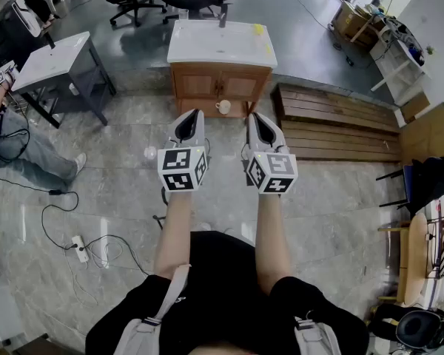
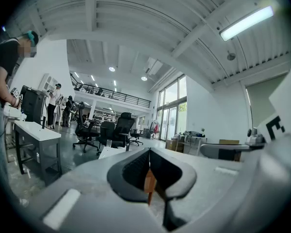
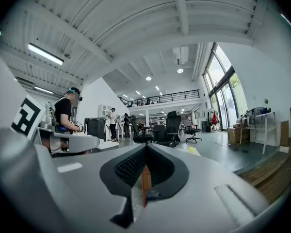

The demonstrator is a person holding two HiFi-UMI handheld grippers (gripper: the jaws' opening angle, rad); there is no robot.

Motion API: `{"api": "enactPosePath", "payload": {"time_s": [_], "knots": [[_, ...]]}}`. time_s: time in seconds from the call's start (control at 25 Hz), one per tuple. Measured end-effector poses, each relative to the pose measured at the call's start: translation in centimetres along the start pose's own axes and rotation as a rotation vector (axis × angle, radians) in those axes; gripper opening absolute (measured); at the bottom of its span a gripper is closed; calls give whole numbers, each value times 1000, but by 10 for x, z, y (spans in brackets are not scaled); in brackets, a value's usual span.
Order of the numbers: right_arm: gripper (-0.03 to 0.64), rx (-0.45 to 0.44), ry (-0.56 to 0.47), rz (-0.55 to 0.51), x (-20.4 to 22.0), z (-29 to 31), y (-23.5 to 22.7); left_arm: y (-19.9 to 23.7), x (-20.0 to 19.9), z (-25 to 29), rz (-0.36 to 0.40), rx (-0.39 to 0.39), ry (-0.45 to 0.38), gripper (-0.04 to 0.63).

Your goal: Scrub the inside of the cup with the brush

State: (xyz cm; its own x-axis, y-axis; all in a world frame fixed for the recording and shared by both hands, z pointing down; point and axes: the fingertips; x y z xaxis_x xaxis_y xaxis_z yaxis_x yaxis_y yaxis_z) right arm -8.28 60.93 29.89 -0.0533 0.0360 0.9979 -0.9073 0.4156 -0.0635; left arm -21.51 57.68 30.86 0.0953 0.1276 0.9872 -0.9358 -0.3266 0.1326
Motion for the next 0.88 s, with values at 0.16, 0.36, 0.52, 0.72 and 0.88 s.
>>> {"api": "enactPosePath", "payload": {"time_s": [0.16,0.36,0.52,0.72,0.88], "knots": [[-3,23,14,19,5,6,-9,5,1,8,-6,-3,4,0],[-3,28,13,30,7,15,-14,9,4,19,-15,9,10,0],[-3,38,11,41,6,19,-19,19,2,28,-35,3,12,0],[-3,58,2,48,-2,21,-31,31,-2,37,-63,-10,12,0],[-3,67,0,53,-2,23,-37,36,-1,42,-75,-12,10,0]]}}
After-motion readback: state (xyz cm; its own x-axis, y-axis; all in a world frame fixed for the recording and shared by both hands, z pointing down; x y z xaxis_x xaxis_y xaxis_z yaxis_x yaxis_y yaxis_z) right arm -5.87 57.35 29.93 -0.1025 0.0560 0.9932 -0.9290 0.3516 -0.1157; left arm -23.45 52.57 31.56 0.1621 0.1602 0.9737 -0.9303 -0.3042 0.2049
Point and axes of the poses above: the fingertips, and each gripper's own axes: z forward along the fingers, y to its left, x out of its underside, and after that the axes turned 13 degrees about -x, right-handed
